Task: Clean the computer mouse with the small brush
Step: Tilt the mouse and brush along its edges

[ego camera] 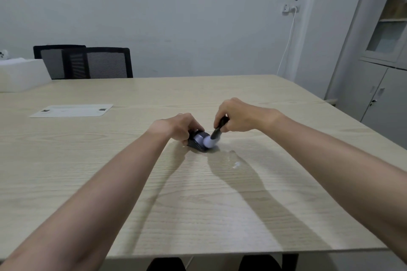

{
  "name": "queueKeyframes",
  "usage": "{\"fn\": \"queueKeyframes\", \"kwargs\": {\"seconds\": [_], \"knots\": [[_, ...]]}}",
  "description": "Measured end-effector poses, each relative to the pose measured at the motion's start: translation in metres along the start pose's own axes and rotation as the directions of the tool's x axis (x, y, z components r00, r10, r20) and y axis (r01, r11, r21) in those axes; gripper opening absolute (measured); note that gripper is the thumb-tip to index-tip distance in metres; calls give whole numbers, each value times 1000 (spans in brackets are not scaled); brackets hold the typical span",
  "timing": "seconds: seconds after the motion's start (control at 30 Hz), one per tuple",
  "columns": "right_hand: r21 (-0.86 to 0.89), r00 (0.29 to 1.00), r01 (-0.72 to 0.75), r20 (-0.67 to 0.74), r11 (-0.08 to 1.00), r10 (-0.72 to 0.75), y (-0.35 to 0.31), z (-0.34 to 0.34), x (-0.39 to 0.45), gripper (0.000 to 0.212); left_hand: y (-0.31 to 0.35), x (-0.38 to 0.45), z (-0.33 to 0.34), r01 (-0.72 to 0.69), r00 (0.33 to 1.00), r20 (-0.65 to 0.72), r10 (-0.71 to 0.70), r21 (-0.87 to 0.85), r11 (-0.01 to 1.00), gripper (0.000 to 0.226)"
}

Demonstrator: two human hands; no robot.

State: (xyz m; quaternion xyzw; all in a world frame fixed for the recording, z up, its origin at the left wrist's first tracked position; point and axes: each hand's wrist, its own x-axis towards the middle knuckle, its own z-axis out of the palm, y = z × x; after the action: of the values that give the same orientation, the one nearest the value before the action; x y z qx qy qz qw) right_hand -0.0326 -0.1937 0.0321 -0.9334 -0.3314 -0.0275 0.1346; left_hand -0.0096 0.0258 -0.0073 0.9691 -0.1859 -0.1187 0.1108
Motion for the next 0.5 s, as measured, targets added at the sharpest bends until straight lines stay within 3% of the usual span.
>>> {"fn": "queueKeyframes", "kwargs": {"seconds": [0.1,0.2,0.33,0.5], "knots": [[-1,985,113,-134,994,-112,-13,8,2,19,2,-1,-1,16,1000,-10,-16,-13,1000,62],[-77,990,140,-15,987,-142,-21,11,0,26,3,-2,-1,3,1000,2,-3,-22,1000,61],[-161,991,47,129,986,-27,-18,-2,3,30,-1,1,1,9,1000,-1,-9,-10,1000,75],[-50,993,95,-63,994,-99,-19,1,6,24,1,0,0,19,1000,-1,-19,-23,1000,62]]}}
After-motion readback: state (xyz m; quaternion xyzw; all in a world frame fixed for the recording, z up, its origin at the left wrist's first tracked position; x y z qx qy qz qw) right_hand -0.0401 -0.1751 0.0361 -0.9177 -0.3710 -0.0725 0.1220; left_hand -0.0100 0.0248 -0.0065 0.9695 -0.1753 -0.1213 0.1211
